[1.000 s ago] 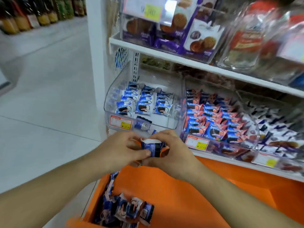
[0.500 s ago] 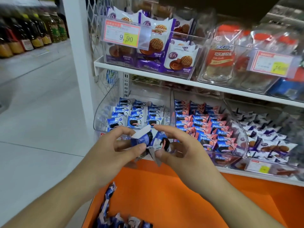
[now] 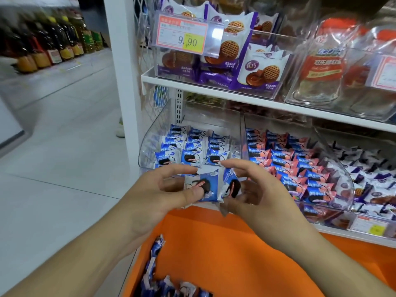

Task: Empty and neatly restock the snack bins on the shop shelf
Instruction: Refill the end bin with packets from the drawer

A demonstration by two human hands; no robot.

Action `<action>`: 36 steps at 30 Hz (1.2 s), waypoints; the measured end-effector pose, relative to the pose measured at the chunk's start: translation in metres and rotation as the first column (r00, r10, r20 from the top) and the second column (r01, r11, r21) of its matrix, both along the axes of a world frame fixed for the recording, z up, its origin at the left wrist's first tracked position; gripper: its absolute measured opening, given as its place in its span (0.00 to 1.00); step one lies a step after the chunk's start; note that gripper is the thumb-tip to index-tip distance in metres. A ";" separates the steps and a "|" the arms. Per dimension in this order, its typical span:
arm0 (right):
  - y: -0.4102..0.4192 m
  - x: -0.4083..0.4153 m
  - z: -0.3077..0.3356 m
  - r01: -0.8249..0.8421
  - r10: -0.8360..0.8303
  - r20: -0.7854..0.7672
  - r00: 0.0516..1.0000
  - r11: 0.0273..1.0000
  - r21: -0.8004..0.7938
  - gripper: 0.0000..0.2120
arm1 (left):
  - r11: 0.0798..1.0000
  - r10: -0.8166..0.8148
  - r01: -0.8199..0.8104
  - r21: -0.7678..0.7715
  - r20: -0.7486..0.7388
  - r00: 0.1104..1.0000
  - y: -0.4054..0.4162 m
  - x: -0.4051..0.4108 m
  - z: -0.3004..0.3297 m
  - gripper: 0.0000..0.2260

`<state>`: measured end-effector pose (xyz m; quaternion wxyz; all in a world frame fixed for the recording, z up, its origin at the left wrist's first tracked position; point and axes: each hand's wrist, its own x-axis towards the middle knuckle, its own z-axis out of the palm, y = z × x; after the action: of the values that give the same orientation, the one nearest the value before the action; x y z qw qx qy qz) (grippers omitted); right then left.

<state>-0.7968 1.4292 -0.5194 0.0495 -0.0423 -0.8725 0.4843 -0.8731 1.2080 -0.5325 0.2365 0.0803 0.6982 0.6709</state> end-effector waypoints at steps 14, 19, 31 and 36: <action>-0.003 0.007 0.008 -0.007 0.002 -0.069 0.998 0.997 -0.071 0.31 | 0.993 0.112 -0.110 0.042 -0.028 0.993 -0.009 -0.002 -0.003 0.24; -0.007 0.006 0.009 -0.002 0.000 -0.063 0.998 1.000 -0.026 0.34 | 0.993 0.118 -0.118 0.005 -0.083 0.990 -0.003 0.001 -0.003 0.14; 0.003 0.001 0.010 -0.003 0.001 -0.029 1.000 0.999 -0.042 0.33 | 0.996 0.090 -0.089 0.020 -0.073 0.993 0.001 0.000 -0.009 0.19; 0.006 0.001 0.013 0.026 -0.029 -0.037 0.999 0.997 -0.077 0.21 | 0.994 0.103 -0.101 0.028 -0.067 0.992 0.000 -0.001 -0.015 0.21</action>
<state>-0.7962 1.4348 -0.5061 0.0712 -0.0468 -0.8514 0.5176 -0.8738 1.2081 -0.5480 0.1770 0.0702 0.7007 0.6876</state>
